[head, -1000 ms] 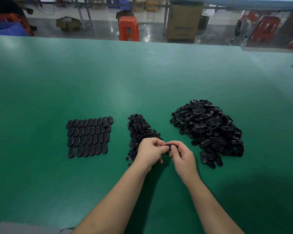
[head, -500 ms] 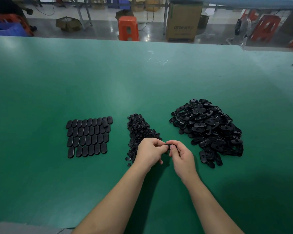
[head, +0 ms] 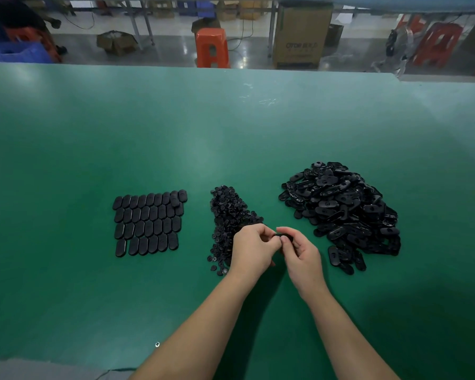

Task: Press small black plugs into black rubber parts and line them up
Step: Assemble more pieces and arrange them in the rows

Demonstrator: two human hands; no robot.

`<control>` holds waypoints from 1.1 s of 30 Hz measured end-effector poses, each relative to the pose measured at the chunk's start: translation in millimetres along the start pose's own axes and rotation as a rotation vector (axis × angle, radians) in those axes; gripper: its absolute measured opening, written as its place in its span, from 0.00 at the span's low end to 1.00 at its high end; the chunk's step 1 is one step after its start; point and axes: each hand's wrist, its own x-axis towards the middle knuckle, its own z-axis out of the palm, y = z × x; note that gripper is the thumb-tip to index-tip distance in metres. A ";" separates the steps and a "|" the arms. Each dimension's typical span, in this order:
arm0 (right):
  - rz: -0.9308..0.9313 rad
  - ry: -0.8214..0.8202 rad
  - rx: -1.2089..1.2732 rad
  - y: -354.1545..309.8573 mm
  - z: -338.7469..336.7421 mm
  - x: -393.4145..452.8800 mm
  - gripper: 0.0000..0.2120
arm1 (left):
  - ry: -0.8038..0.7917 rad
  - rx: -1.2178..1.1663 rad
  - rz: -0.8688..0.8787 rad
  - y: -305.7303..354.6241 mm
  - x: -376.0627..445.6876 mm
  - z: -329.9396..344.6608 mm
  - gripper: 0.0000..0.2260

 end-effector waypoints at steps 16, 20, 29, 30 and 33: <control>0.009 0.043 -0.015 -3.8 -0.6 -0.4 0.13 | 0.031 0.363 0.327 -1.4 -4.9 -0.3 0.11; 0.082 0.040 0.070 -5.9 -1.1 -0.9 0.20 | 0.049 0.585 0.537 -6.0 -6.2 -3.4 0.11; 0.088 0.036 0.104 -12.0 -0.6 -4.1 0.15 | 0.456 0.721 0.631 -24.1 12.8 -43.3 0.09; 0.086 0.029 0.077 -12.5 -0.8 -4.7 0.15 | 0.519 0.710 0.528 -28.1 18.5 -56.4 0.09; 0.081 0.019 0.021 -13.2 -0.7 -6.0 0.13 | 0.669 0.685 0.183 -43.0 36.7 -101.7 0.12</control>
